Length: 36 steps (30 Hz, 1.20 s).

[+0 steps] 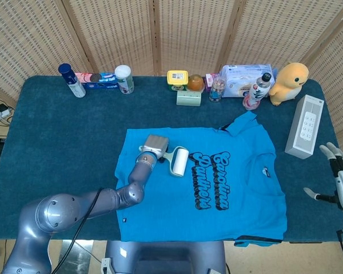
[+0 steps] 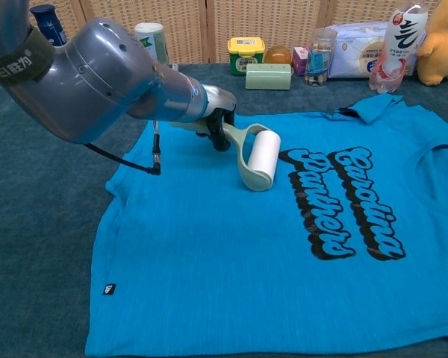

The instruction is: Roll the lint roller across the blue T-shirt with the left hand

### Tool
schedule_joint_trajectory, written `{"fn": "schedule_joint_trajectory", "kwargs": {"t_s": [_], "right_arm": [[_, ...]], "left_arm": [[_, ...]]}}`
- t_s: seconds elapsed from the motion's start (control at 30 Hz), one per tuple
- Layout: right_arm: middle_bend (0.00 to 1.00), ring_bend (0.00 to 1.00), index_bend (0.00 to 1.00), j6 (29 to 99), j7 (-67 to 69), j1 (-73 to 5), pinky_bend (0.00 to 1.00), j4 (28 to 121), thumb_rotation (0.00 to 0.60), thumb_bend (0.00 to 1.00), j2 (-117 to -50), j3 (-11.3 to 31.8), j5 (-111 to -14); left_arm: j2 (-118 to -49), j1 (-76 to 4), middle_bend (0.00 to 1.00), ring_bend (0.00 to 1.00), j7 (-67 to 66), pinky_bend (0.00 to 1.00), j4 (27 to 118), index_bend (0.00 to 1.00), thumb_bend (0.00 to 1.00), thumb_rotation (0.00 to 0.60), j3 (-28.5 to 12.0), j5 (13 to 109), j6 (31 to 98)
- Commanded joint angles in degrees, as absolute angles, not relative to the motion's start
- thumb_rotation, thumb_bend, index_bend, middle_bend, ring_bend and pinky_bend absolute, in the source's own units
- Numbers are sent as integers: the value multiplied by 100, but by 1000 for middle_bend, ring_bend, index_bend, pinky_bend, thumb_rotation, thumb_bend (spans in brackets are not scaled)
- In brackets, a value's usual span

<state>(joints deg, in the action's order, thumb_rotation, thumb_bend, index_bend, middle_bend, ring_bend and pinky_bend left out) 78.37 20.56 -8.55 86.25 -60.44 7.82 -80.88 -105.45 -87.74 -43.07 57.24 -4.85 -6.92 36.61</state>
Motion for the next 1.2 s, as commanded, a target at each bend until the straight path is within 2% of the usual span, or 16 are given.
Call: {"fn": "schedule_joint_trajectory", "kwargs": {"t_s": [0.03,0.23,0.43,0.77,1.0,1.2], "right_arm": [[0,0,73,7833,2062,-855,0,8627,600,0,-6042,781,-8086],[0,0,73,7826,2092,-853,0,8632,600,0,-6028,780,-8085],[0,0,73,7818,2147,-843,0,8611,600,0,-6010,773,-8083],[0,0,72,7900,2267,-782,0,8593,600,0,-5954,800,-8051],[0,0,73,7901,2288,-780,0,8600,600,0,-5943,794,-8074],[0,0,72,7931,2272,-766,0,8617,600,0,-5938,806,-8063]], "left_arm": [[-10628,-8783,957,826,-4211,967,5630,1000,999,600,-700,-487,3621],[-10769,-8787,957,826,-3989,966,5553,1000,998,600,-1075,-48,3639],[-11000,-8921,957,826,-4102,967,5390,1000,991,600,-1238,32,3680],[-11459,-9094,957,826,-4674,966,4867,1000,986,600,-1274,-298,3635],[-11473,-9075,957,826,-5162,967,4832,1000,986,600,-1244,-691,3545],[-11339,-9072,957,826,-5741,967,5001,1000,987,600,-1139,-1218,3743]]}}
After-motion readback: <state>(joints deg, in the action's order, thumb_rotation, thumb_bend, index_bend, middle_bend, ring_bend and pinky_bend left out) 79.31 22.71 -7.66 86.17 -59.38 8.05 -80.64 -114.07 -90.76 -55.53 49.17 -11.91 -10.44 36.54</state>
